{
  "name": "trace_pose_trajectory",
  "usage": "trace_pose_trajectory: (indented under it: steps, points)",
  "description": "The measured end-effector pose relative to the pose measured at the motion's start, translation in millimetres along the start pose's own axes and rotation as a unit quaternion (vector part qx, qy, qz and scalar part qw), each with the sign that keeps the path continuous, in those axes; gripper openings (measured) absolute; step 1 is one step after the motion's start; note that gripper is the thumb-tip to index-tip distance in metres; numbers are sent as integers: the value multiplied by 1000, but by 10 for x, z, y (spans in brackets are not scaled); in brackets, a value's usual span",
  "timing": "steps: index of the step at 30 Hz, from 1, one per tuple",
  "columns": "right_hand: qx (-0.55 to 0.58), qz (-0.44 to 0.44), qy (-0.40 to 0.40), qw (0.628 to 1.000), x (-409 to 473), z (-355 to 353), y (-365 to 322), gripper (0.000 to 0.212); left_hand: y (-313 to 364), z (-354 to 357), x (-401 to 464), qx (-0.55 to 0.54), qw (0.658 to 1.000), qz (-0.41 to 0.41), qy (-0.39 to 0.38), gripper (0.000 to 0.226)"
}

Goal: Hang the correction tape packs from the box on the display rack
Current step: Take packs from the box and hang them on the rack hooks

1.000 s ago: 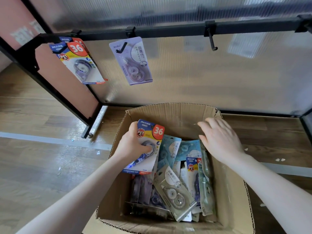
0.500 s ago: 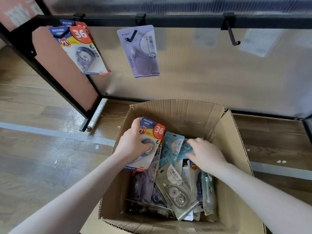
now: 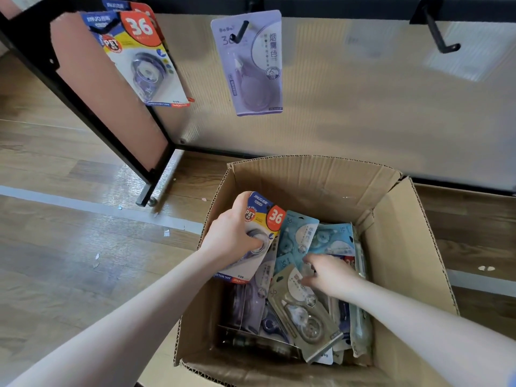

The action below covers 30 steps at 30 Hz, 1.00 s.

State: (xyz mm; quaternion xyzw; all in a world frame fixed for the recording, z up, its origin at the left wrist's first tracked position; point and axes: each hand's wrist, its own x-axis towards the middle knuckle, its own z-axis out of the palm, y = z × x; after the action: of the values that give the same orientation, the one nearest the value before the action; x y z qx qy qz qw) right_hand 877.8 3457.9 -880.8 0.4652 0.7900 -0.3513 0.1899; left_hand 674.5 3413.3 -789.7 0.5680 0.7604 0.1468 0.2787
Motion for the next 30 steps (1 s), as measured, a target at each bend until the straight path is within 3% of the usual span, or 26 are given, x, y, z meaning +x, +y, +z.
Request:
trace_pose_trajectory:
  steps: [5, 9, 11, 16, 26, 30]
  points:
    - [23, 5, -17, 1000, 60, 141, -41, 29, -33, 47, 16, 0, 1000, 9, -7, 84]
    - [79, 37, -18, 996, 50, 314, -64, 58, -71, 76, 25, -13, 1000, 9, -11, 84]
    - [100, 49, -9, 994, 53, 349, -70, 62, -83, 83, 29, -24, 1000, 9, -10, 85]
    - [112, 68, -3, 991, 74, 287, -23, 37, -109, 92, 26, -42, 999, 7, -4, 85]
    - [143, 56, 19, 988, 21, -25, 60, 21, -98, 85, 24, -38, 999, 2, 0, 84]
    - [178, 53, 51, 981, -28, -153, 109, 21, -90, 102, 37, -52, 998, -22, 11, 65]
